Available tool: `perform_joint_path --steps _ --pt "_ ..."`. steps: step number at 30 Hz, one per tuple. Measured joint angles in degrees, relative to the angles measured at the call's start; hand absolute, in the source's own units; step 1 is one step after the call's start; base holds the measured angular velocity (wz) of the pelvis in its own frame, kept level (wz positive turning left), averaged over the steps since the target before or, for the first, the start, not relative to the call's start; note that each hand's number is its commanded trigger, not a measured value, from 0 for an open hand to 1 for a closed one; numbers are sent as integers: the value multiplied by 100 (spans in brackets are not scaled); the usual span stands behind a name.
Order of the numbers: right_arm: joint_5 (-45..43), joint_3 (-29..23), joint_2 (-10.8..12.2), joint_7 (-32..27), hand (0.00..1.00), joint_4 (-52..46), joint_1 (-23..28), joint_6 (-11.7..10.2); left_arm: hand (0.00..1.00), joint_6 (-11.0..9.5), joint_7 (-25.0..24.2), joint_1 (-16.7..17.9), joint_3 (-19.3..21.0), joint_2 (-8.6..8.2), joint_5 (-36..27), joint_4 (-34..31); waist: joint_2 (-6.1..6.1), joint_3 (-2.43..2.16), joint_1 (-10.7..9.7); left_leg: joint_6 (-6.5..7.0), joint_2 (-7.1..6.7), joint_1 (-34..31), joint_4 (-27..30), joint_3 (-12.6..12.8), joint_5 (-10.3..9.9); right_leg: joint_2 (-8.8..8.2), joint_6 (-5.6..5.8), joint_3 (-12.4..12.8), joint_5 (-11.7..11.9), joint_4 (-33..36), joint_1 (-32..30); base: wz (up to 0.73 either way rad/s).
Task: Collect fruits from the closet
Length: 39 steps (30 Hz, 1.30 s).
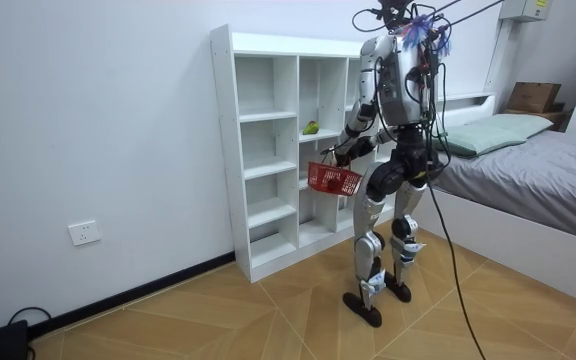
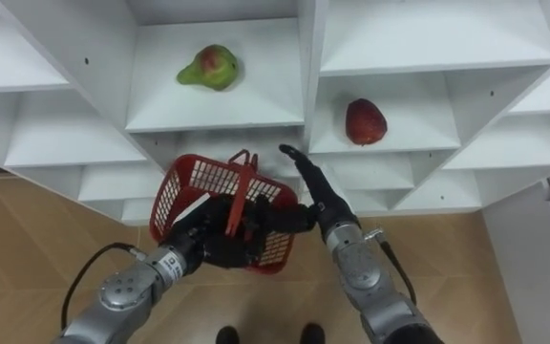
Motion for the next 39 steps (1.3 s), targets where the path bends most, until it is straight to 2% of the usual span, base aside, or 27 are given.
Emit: perform_joint_path --steps 5,15,19,24,30,34,39 --pt "5 0 6 -1 0 -7 -59 -53 100 0 53 0 -5 71 0 -148 -9 5 -15 -1 11 -39 -9 -15 1 8 2 0 29 -84 0 0" --pt "7 -1 105 6 0 -4 -125 -56 100 0 172 0 8 97 0 -232 -18 11 -20 -1 7 -42 -40 -19 0 21 7 -2 33 -145 21 0" --pt "7 0 126 17 0 -5 -121 -42 100 0 175 1 9 116 -1 -232 -53 33 -3 -1 5 -9 -89 -9 1 36 7 3 33 -151 21 0" --pt "28 12 132 32 0 -37 -29 -33 100 0 219 30 2 152 -1 -231 -58 37 15 -1 1 103 -135 -2 1 40 11 -2 34 -186 129 0" --pt "25 1 81 314 0 -137 43 5 100 -1 170 76 1 204 8 -233 -52 34 23 -1 -4 222 -175 -20 1 47 23 4 42 -273 281 1" --pt "-60 14 14 487 0 -235 78 29 100 -8 57 179 18 340 7 -314 -29 19 27 -1 -2 248 -177 -26 1 49 24 1 42 -276 310 0" --pt "-192 11 -107 695 0 -737 418 67 100 -18 -12 305 117 282 3 -314 -25 16 83 -1 -5 361 -202 -29 0 53 25 15 41 -279 414 0"
